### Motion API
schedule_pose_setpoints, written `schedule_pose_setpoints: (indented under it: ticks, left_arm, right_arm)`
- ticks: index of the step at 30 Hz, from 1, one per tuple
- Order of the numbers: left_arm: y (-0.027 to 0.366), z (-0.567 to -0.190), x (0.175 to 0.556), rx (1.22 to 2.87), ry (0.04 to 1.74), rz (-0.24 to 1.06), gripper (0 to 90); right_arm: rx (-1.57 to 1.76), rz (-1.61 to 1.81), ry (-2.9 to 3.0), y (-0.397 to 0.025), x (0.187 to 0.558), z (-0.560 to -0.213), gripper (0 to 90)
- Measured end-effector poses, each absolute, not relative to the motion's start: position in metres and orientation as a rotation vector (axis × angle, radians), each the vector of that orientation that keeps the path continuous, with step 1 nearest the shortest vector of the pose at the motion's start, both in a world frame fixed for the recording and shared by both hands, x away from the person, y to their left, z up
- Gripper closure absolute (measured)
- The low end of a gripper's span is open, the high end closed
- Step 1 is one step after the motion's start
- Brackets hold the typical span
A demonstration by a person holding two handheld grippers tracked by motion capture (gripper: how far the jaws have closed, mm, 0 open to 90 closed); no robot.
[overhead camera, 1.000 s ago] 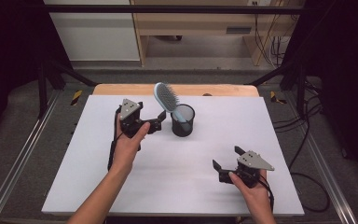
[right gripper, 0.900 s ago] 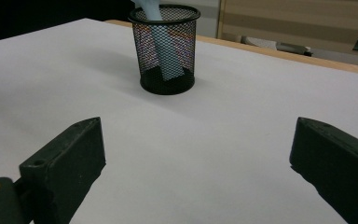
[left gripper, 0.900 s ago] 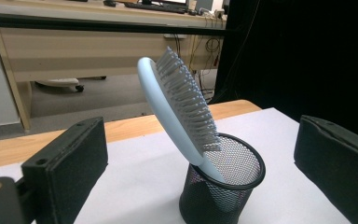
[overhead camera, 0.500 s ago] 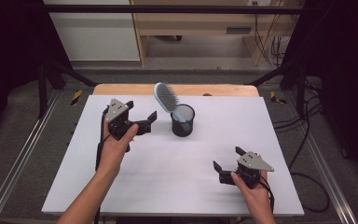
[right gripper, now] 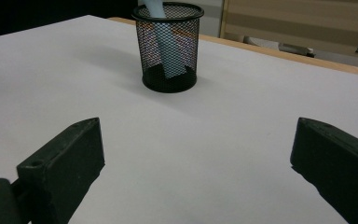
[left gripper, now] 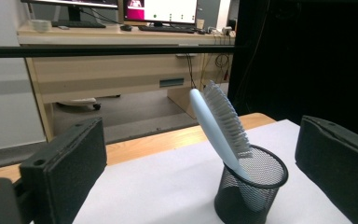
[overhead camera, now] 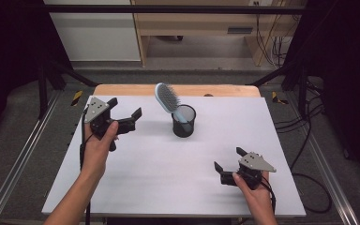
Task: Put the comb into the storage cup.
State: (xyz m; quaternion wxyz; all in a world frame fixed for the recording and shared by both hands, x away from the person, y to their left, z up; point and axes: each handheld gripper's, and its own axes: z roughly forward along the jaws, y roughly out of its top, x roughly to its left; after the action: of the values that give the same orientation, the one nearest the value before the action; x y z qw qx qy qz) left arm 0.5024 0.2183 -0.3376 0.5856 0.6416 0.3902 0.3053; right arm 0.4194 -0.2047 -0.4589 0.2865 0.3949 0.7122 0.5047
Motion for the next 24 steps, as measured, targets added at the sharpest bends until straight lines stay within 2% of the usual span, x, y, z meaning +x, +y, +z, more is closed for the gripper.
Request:
schedule_pose_setpoints:
  ticks: [24]
  left_arm:
    - [0.286,-0.335,0.482,1.467,0.953,0.792,1.8]
  right_arm:
    - [1.051,1.333,1.903,-0.205,0.421,-0.461,2.9]
